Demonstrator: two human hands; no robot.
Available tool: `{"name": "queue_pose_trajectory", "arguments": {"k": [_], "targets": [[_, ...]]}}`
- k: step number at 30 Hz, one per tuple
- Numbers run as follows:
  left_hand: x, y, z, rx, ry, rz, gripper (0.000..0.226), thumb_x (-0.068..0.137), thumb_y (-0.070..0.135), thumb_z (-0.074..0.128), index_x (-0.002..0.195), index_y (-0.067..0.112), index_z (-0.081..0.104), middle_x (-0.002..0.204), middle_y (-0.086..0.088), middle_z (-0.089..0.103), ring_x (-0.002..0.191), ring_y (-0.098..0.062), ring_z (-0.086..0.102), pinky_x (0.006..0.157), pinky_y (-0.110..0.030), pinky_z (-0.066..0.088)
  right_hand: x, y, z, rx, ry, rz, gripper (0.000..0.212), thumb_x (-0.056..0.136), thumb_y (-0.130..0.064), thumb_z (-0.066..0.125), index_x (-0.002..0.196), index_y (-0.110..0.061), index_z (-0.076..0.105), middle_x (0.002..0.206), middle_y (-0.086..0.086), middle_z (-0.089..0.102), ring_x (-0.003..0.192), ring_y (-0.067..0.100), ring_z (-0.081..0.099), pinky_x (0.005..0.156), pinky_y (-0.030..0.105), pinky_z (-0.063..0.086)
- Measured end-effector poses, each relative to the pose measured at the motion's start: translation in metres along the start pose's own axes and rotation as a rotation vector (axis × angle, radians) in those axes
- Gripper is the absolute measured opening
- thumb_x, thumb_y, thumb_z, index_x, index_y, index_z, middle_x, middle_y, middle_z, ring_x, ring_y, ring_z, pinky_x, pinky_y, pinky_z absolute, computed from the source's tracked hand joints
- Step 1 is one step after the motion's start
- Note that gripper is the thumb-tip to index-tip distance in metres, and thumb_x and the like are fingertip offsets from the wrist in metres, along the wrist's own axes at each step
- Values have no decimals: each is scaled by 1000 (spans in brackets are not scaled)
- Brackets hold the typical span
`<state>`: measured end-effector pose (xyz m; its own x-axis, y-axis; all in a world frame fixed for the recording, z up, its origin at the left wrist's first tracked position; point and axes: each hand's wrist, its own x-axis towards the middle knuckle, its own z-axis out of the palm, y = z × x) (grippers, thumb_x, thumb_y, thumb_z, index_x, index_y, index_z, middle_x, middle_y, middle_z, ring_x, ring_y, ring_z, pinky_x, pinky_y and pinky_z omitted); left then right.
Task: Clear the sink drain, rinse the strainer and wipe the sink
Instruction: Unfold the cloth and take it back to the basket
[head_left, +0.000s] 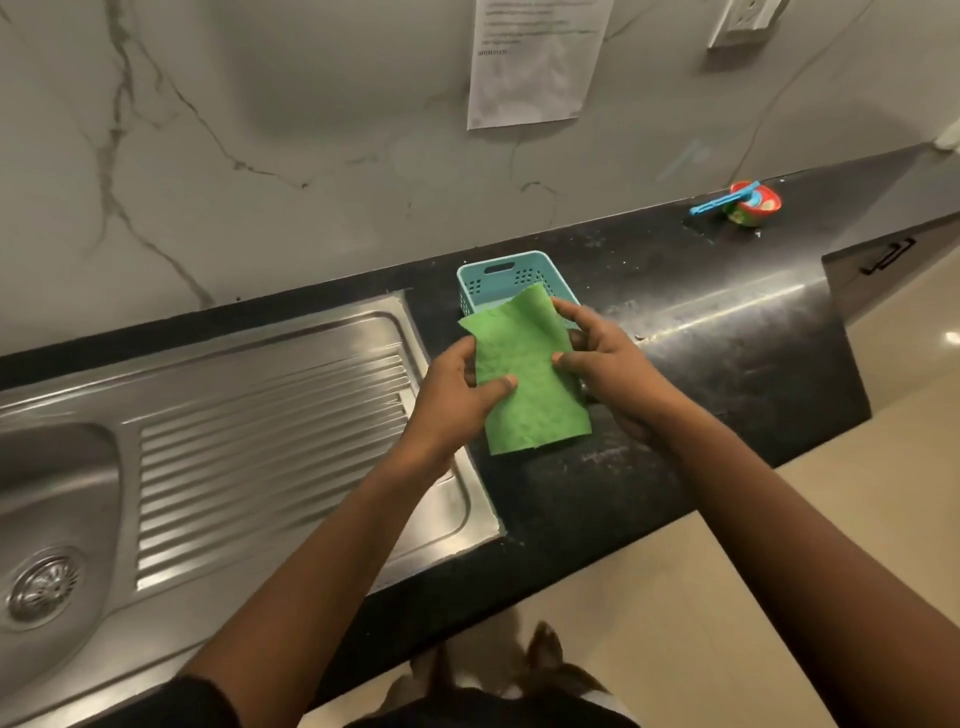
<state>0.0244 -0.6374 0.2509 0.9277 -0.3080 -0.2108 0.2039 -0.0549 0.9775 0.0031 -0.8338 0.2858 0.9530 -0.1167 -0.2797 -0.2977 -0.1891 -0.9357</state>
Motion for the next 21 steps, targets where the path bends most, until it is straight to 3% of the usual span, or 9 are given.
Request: {"name": "queue_pose_trajectory", "arguments": {"k": [3, 7, 9, 11, 13, 15, 18, 21], "targets": [[26, 13, 15, 20, 16, -23, 43, 96, -3, 71, 130, 21, 63, 119, 0, 76, 106, -14, 76, 86, -38, 67, 30, -7, -23, -32, -23, 17, 70, 98, 11, 53, 152, -34, 50, 115, -2, 77, 95, 8, 76, 63, 27, 62], [62, 29, 40, -16, 65, -145, 36, 102, 1, 64, 136, 12, 60, 129, -12, 74, 115, -29, 73, 95, -51, 63, 75, -8, -43, -93, -83, 47, 73, 96, 8, 54, 155, -34, 46, 130, 3, 71, 117, 24, 70, 90, 51, 62], [77, 32, 54, -105, 71, -221, 29, 108, 14, 58, 137, 12, 62, 131, -13, 74, 114, -29, 74, 95, -49, 62, 96, -4, -47, -118, -114, 77, 74, 96, 9, 51, 156, -33, 43, 133, 6, 67, 121, 30, 68, 95, 56, 59], [90, 33, 66, -225, 91, -274, 25, 112, 28, 50, 127, 18, 67, 117, -7, 80, 96, -21, 79, 79, -37, 65, 115, 3, -48, -138, -151, 101, 74, 95, 10, 47, 155, -33, 43, 132, 6, 66, 119, 30, 67, 86, 52, 62], [102, 31, 72, -323, 129, -310, 31, 114, 36, 43, 110, 22, 70, 90, 0, 83, 71, -13, 80, 56, -28, 63, 131, 10, -46, -143, -183, 118, 75, 95, 11, 45, 154, -35, 45, 129, 4, 67, 110, 25, 68, 70, 39, 59], [112, 28, 78, -373, 210, -341, 42, 115, 38, 35, 104, 20, 71, 79, -3, 81, 59, -13, 78, 47, -26, 59, 143, 14, -45, -143, -206, 124, 76, 94, 11, 44, 155, -35, 42, 129, 5, 66, 104, 21, 68, 65, 34, 56], [128, 22, 84, -389, 277, -370, 55, 115, 42, 28, 117, 12, 74, 83, -7, 81, 69, -22, 78, 54, -29, 61, 159, 22, -43, -131, -236, 138, 75, 94, 10, 44, 156, -33, 41, 130, 10, 67, 106, 25, 69, 73, 38, 58], [141, 17, 92, -370, 322, -383, 61, 115, 47, 24, 136, 9, 68, 109, -15, 78, 93, -31, 76, 72, -37, 64, 168, 28, -44, -142, -272, 134, 74, 93, 13, 43, 154, -29, 43, 128, 12, 69, 101, 24, 71, 66, 33, 61]]}}
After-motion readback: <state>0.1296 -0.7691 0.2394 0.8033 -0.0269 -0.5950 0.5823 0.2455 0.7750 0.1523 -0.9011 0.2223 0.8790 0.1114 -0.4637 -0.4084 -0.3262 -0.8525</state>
